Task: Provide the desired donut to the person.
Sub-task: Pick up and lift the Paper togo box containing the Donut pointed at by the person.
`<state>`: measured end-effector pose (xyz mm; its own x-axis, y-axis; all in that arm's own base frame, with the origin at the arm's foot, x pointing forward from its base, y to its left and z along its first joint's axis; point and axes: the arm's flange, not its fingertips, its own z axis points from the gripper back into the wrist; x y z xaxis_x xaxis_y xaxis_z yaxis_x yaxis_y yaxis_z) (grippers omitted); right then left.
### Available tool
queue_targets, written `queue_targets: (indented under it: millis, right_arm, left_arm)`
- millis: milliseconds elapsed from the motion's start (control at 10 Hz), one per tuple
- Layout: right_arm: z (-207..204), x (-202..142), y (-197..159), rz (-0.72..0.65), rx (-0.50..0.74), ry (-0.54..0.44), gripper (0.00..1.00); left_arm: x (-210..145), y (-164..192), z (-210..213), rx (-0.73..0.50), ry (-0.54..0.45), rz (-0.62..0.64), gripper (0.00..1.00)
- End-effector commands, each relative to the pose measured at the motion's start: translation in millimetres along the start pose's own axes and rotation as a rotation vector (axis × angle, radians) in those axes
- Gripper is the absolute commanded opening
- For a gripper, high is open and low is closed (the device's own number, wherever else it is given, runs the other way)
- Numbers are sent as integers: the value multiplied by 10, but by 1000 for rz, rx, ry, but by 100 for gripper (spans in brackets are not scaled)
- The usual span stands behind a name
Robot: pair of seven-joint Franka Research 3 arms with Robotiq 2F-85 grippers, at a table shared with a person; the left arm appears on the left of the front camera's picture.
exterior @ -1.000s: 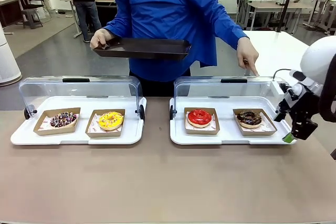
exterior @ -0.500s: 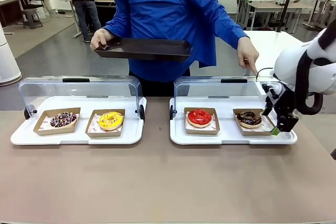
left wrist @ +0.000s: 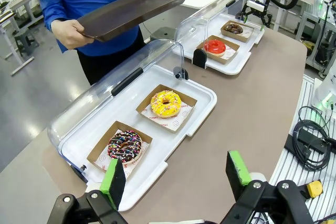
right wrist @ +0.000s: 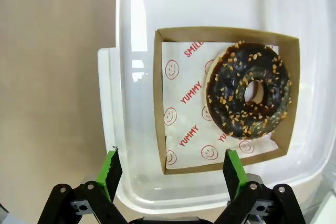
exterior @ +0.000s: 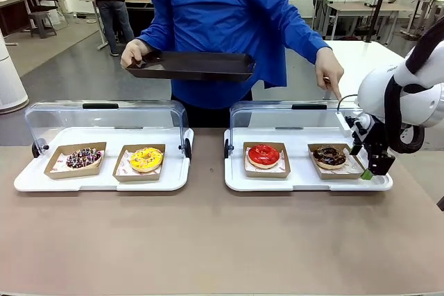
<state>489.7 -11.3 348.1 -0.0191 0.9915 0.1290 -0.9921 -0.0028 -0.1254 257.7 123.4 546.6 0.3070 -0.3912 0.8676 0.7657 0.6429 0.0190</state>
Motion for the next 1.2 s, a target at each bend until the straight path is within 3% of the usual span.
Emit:
queue_targets:
  millis: [0,300,400,500,600,800,900,1000,1100]
  right_arm:
    - [-111,18,-60,-22,-24,41,100]
    - [-196,5,-105,-31,-41,46,100]
    - [-217,-4,-124,-25,-46,43,49]
    - [-241,-1,-130,-23,-41,44,44]
    - [-247,-5,-138,-22,-36,47,0]
    - [-256,-10,-136,-23,-18,38,0]
    - [-262,-14,-134,-24,-1,34,14]
    - [-260,-11,-125,-25,13,28,4]
    - [-248,-1,-113,-23,27,28,0]
  left_arm:
    - [-2,-3,20,-7,6,14,100]
    - [-2,-3,20,-7,6,14,100]
    - [-2,-3,20,-7,6,14,100]
    - [-2,-3,20,-7,6,14,100]
    - [-2,-3,20,-7,6,14,100]
    - [-2,-3,20,-7,6,14,100]
    - [-2,-3,20,-7,6,14,100]
    - [-2,-3,20,-7,6,14,100]
    - [-2,-3,20,-7,6,14,100]
